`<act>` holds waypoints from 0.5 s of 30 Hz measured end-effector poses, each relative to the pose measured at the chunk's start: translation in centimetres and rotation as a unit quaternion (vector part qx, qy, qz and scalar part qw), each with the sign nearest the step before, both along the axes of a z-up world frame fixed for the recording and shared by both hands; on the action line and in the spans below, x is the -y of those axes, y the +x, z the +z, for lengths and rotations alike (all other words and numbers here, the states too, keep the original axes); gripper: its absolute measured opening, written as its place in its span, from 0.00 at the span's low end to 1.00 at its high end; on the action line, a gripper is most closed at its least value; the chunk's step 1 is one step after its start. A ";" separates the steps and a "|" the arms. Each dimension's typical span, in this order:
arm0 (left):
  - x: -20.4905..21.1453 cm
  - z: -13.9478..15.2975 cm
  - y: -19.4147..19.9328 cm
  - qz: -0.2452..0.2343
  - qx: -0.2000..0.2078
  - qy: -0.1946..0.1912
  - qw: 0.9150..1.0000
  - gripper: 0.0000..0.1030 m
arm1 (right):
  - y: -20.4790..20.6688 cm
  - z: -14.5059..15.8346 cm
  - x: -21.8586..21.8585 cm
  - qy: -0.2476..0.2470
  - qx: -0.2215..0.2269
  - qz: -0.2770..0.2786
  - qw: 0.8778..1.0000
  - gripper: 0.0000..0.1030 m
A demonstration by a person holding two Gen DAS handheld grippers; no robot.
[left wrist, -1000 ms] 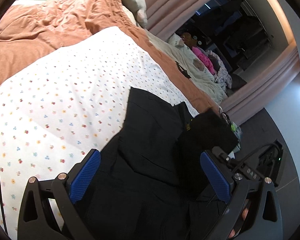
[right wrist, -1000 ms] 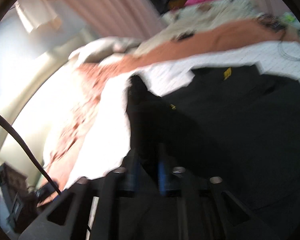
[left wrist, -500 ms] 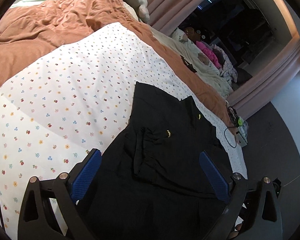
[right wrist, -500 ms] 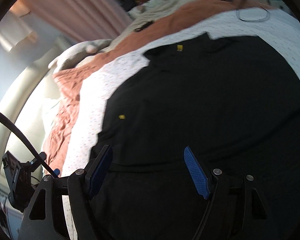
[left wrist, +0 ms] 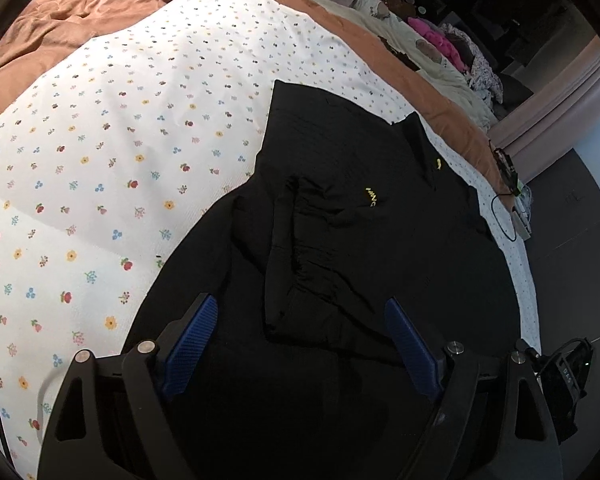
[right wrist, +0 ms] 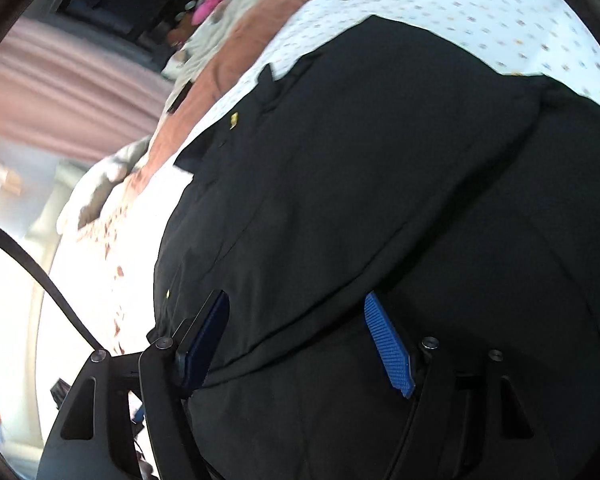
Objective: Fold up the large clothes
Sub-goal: 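Release the sleeve with the right tool while the left tool grasps the jacket collar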
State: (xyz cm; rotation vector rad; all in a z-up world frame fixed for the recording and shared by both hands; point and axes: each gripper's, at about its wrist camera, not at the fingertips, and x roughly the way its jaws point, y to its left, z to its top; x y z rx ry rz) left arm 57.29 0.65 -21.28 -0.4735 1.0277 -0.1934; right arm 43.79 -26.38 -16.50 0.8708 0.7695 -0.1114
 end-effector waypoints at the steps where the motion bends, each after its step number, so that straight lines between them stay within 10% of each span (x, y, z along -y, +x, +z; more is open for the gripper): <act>1: 0.4 -0.5 0.0 0.000 -0.006 0.001 1.000 0.85 | -0.2 -0.1 0.4 0.009 0.000 -0.009 1.000 0.67; 6: 1.6 -1.7 0.3 0.005 -0.006 0.014 1.000 0.76 | -0.9 -0.8 2.1 0.042 0.005 -0.038 0.998 0.62; 11: 2.6 -1.2 0.3 0.009 0.006 0.045 0.999 0.27 | -1.2 -1.7 3.4 0.073 0.015 -0.057 0.996 0.50; 15: 3.4 1.5 -1.0 0.005 0.042 0.064 0.997 0.13 | -1.3 -2.7 4.7 0.091 0.022 -0.078 0.993 0.35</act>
